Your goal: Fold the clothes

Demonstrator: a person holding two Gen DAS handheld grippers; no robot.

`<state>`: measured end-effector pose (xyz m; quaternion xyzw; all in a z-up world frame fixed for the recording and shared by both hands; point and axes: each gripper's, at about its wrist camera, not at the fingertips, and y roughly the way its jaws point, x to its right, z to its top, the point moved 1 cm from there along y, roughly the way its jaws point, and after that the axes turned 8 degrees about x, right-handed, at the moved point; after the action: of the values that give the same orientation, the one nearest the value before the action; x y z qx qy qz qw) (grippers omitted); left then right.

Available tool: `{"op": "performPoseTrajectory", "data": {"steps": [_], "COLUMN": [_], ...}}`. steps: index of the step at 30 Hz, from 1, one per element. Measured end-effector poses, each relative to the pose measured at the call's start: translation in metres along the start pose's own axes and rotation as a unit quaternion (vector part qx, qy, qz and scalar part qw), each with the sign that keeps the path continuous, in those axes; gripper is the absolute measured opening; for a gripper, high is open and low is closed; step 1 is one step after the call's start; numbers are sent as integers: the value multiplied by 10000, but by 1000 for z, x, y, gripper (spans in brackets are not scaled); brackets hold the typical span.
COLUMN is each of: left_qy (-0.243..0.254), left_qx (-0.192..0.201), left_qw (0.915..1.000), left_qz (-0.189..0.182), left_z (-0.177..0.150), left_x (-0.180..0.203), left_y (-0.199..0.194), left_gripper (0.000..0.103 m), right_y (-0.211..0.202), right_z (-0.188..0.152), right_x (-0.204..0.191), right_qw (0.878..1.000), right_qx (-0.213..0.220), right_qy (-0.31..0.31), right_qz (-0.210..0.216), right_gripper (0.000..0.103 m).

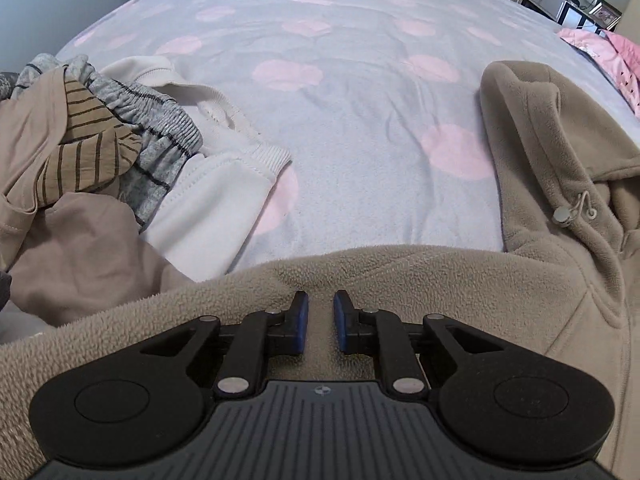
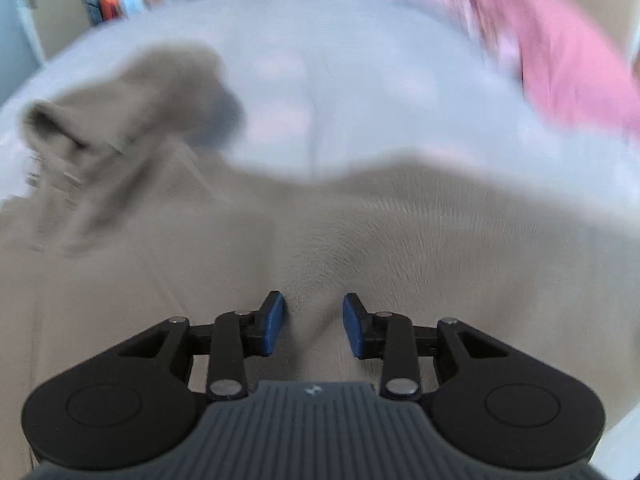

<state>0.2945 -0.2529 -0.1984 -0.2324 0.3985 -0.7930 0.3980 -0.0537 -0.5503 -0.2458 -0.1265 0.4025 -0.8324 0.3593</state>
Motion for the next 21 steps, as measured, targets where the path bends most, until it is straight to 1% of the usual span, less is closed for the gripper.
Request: {"op": "performPoseTrajectory", "data": {"steps": [2,3,5,6,7,8,9,10,11,12,14,16,18,21], "left_qy": [65,97,150,173,198,213,190,166,149,110,-26,-175,-268,-175], "left_qx": [-23,-34,31,100,200,289,348,404,457,503,580,663,735,618], "left_qw": [9998,9996,9985,9974,9961,9947,9937,9927,9916,9906,9889,9869,9847,9854], "left_qz": [-171,-257,-527,-687,-833,-964,-1044,-1120,-1198,-1263,-1365,-1459,-1555,-1577], "left_z": [5,8,16,21,28,35,44,52,62,73,93,110,124,136], "left_x": [0,0,3,6,9,13,18,24,29,35,46,58,70,85], "left_y": [-11,-16,-30,-37,-43,-49,-51,-52,-50,-48,-37,-23,-7,28], "left_gripper": [14,14,22,25,33,44,48,51,51,51,57,60,60,60], "right_y": [2,-1,-10,-17,-25,-31,-36,-38,-39,-37,-31,-19,-4,22], "right_z": [0,3,10,15,22,31,40,51,63,75,99,123,143,166], "right_x": [7,5,-2,-5,-8,-10,-12,-15,-18,-21,-27,-33,-37,-46], "right_qw": [9998,9999,9997,9994,9988,9980,9971,9962,9952,9942,9918,9895,9879,9860], "right_qx": [56,24,-48,-14,85,192,280,351,398,429,493,578,650,703], "right_qy": [164,97,-200,-292,-341,-346,-307,-223,-100,48,334,510,667,809], "right_qz": [130,136,125,187,327,491,637,763,883,990,1134,1220,1240,1274], "right_gripper": [35,35,36,36,36,38,40,46,51,54,60,62,62,63]}}
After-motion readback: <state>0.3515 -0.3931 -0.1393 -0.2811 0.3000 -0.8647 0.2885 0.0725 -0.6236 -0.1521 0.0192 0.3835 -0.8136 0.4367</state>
